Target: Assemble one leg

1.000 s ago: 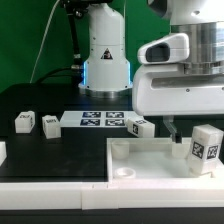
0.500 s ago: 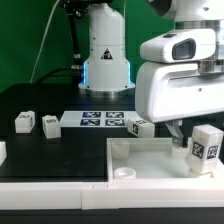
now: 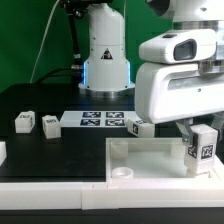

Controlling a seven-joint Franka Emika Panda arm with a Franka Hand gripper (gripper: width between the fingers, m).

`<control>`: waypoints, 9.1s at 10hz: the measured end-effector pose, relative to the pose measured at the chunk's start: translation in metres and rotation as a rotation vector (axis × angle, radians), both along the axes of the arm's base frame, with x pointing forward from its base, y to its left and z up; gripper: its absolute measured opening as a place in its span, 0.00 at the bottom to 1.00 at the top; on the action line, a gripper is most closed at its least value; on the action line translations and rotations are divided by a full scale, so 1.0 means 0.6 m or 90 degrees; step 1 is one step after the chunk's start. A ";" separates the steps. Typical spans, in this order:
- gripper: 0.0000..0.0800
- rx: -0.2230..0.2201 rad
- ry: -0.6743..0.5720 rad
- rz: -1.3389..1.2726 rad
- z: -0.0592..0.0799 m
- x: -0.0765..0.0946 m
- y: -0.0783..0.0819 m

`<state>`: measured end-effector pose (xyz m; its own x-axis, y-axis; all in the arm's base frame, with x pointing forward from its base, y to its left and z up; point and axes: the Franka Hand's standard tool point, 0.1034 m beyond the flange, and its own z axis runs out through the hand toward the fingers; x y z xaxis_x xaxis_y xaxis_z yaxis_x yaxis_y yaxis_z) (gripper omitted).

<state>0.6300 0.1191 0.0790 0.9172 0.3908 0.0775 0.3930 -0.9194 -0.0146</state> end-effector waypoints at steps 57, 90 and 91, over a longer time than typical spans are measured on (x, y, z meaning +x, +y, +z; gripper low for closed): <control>0.45 -0.002 0.012 -0.105 -0.002 0.000 0.002; 0.36 -0.005 0.009 -0.247 -0.007 0.003 -0.009; 0.36 0.010 0.015 -0.364 -0.007 0.003 -0.012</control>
Offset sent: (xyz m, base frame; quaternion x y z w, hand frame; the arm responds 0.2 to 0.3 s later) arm -0.0029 0.0005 -0.0027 -0.0206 -0.0061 0.3642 0.9311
